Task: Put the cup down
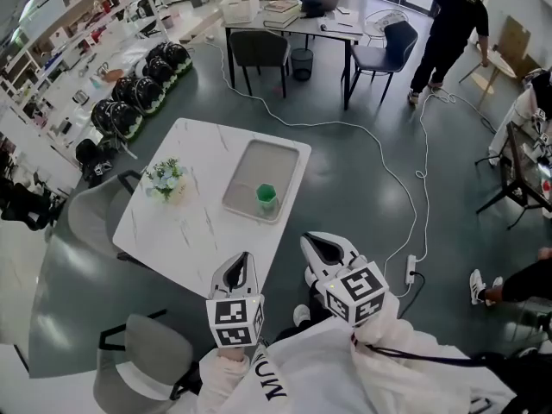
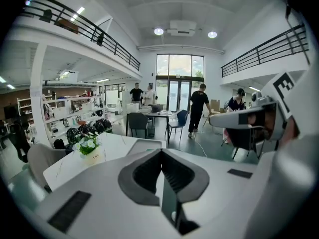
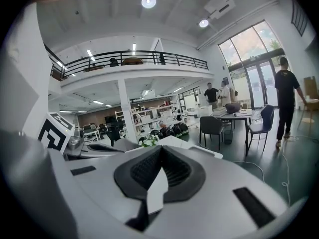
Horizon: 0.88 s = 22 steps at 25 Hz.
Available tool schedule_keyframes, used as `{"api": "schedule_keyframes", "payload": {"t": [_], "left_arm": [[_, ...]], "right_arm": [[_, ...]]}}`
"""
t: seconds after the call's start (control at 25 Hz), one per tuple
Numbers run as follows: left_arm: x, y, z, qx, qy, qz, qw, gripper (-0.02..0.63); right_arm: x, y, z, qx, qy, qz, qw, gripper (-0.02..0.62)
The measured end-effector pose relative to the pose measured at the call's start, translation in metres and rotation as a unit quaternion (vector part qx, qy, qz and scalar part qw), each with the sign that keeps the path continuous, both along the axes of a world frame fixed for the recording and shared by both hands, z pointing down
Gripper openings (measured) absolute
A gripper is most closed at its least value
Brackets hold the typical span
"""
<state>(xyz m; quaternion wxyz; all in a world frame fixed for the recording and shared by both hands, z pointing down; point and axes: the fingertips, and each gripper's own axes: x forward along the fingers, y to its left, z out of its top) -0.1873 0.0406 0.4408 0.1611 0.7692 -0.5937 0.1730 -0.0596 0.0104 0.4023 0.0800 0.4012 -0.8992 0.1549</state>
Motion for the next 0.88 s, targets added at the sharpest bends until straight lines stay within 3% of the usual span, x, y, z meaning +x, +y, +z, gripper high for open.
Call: {"api": "schedule_keyframes", "payload": {"t": [0.28,0.88], "left_arm": [[0.009,0.015,-0.018,0.049,0.014,-0.003,0.9987,0.011],[0.03,0.004,-0.039,0.081,0.001,-0.028,0.9963,0.009]], "right_arm": [[0.001,0.018,-0.01,0.007,-0.002,-0.003,1.0,0.006],[0.025,0.006,-0.03,0.024,-0.032,-0.016,0.999,0.005]]}}
